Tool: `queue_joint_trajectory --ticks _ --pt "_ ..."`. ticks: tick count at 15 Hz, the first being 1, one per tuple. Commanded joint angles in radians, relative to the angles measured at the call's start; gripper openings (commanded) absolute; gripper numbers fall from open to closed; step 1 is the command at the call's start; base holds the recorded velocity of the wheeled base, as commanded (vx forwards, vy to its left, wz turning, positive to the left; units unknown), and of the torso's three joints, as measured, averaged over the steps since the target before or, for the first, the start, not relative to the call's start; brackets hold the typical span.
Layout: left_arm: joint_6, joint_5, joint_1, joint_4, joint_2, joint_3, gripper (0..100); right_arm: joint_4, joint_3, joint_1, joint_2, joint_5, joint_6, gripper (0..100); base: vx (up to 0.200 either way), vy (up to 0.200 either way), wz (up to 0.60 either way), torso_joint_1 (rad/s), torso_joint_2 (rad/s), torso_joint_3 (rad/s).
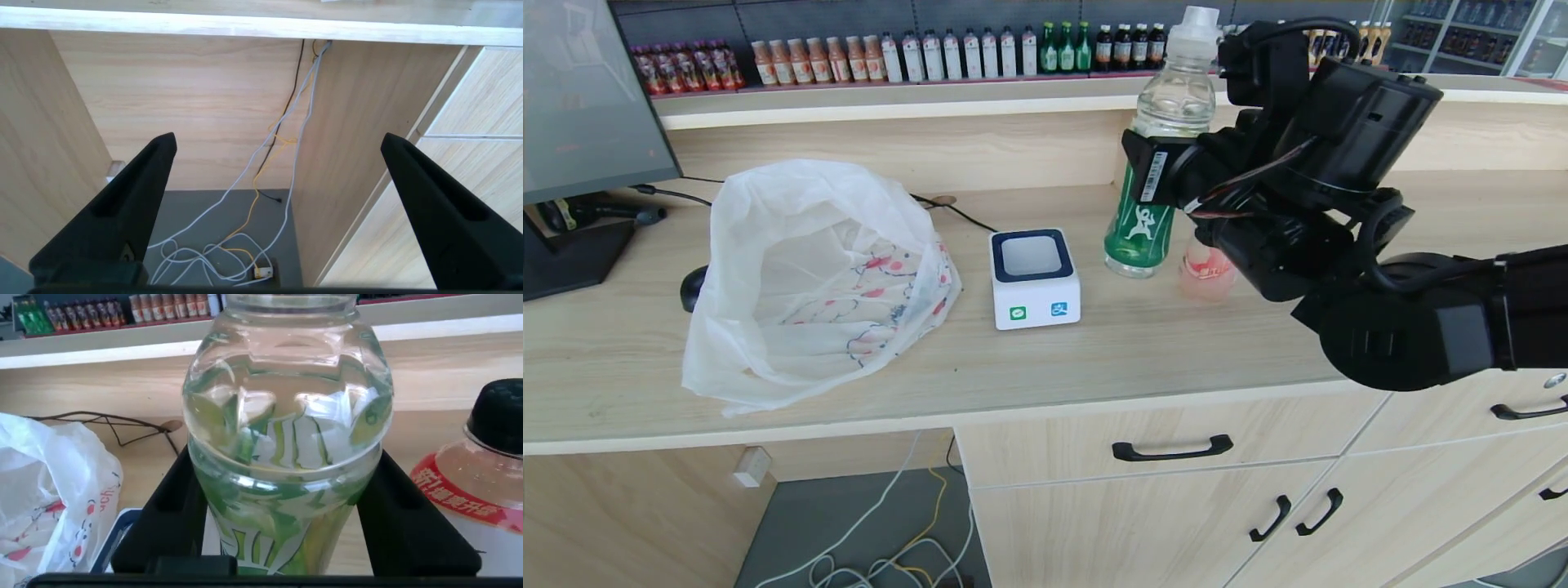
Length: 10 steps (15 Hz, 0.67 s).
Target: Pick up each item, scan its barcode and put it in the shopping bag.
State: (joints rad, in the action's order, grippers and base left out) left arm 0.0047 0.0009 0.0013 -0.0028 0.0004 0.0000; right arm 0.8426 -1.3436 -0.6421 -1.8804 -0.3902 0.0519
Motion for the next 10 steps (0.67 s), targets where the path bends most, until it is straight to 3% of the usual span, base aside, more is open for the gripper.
queue_joint_trajectory --ticks 1,6,10 --pt "0.0 0.001 0.0 0.0 0.0 0.0 100 0.0 0.058 -0.014 0.095 0.002 0.0 0 0.0 0.0 0.0 0.0 0.0 0.0" --pt "0.0 0.001 0.0 0.0 0.0 0.0 100 -0.007 0.242 -0.031 0.265 0.013 0.002 0 0.0 0.0 0.0 0.0 0.0 0.0" --pt "0.0 0.001 0.0 0.0 0.0 0.0 100 -0.011 0.439 -0.031 0.406 0.116 0.04 0 0.0 0.0 0.0 0.0 0.0 0.0"
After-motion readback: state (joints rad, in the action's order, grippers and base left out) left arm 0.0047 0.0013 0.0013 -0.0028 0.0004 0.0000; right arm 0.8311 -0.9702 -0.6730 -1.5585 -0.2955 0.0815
